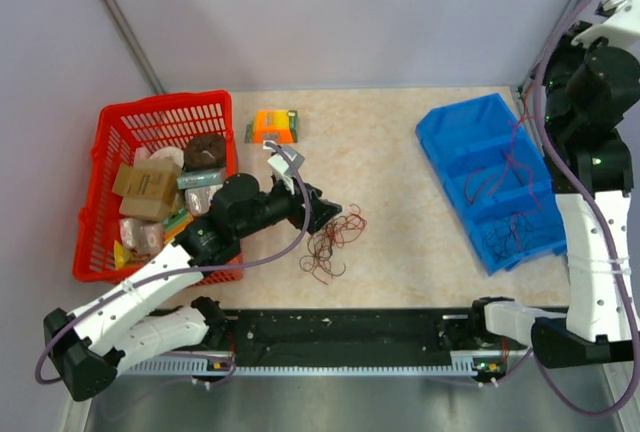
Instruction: Untangle the cables
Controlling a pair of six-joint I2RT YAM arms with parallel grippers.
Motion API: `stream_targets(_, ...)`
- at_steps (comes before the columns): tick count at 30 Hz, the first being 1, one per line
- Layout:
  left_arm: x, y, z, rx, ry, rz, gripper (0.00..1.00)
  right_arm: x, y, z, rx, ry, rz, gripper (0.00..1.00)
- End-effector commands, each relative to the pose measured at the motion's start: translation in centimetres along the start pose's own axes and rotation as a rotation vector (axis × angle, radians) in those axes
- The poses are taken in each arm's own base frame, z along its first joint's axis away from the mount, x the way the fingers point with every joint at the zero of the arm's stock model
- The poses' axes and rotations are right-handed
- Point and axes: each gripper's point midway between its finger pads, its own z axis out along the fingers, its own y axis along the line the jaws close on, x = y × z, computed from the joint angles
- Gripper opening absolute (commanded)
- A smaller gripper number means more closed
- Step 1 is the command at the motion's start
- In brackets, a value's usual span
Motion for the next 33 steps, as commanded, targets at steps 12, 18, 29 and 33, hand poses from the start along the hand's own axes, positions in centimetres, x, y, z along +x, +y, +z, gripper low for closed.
stream_targets(12, -4.0, -2.0, -2.0, 0.048, -0.119, 0.017, 0.72, -12.8, 0.8, -3.4, -0.096, -0.240, 0.120, 0.00)
stream_targets(18, -4.0, -1.9, -2.4, 0.039, -0.126, 0.019, 0.72, -9.8, 1.4, -0.4, -0.072, -0.191, 0.089, 0.00)
stream_targets(29, -3.7, -1.6, -3.0, 0.024, -0.122, 0.024, 0.72, -3.2, -3.2, 2.7, 0.116, -0.092, 0.037, 0.00)
stream_targets(33, -3.8, -1.6, -2.8, 0.023, -0.122, 0.027, 0.73, -4.6, -4.3, 2.2, 0.152, -0.124, 0.008, 0.00)
